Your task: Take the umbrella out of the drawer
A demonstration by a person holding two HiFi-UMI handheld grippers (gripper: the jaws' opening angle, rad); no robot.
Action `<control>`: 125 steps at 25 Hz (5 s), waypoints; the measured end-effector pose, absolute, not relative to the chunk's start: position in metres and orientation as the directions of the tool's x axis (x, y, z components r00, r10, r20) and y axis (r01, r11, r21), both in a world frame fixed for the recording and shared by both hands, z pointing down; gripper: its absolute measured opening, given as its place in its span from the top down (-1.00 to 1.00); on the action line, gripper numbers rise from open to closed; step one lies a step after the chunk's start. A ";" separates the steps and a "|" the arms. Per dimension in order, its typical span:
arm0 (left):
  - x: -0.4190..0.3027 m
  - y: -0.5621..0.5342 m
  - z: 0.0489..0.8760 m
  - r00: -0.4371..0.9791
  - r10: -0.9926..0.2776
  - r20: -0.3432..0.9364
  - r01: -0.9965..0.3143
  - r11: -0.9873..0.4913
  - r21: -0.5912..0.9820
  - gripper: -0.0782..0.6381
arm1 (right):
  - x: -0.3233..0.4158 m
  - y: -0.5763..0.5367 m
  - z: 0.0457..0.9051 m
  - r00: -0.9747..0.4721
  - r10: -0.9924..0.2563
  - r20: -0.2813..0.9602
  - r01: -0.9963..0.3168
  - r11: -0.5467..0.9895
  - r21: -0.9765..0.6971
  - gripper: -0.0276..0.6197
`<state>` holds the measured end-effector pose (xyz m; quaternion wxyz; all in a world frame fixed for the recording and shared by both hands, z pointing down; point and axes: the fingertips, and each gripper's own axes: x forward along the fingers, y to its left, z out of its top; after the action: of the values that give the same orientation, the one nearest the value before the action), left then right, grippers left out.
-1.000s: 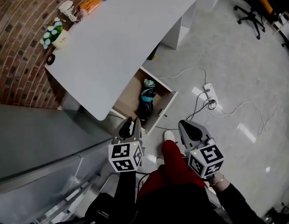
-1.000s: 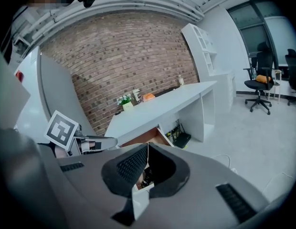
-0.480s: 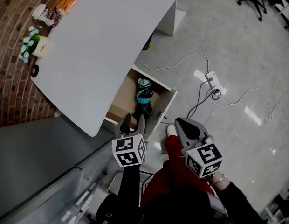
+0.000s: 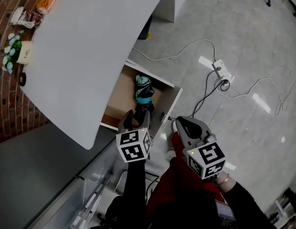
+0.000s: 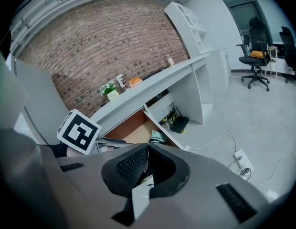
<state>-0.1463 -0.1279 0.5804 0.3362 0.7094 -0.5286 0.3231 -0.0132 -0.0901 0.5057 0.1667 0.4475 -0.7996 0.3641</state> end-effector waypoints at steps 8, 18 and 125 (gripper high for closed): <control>-0.153 -0.137 0.622 0.200 -0.469 0.860 -0.968 -0.228 0.101 0.06 | -0.008 -0.097 0.540 -0.527 -0.571 0.629 -0.846 0.283 -0.452 0.89; -0.152 -0.144 0.662 0.179 -0.412 0.894 -0.969 -0.231 0.088 0.02 | 0.000 -0.096 0.577 -0.511 -0.531 0.676 -0.857 0.251 -0.451 0.89; -0.154 -0.063 0.425 0.219 -0.722 0.656 -0.964 -0.264 0.031 0.09 | -0.028 -0.042 0.430 -0.548 -0.617 0.565 -0.835 0.449 -0.319 0.89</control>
<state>-0.1539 -0.0629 0.4255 0.2239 0.7479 -0.5637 0.2698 -0.0276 -0.0423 0.4295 0.1873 0.4370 -0.8303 0.2908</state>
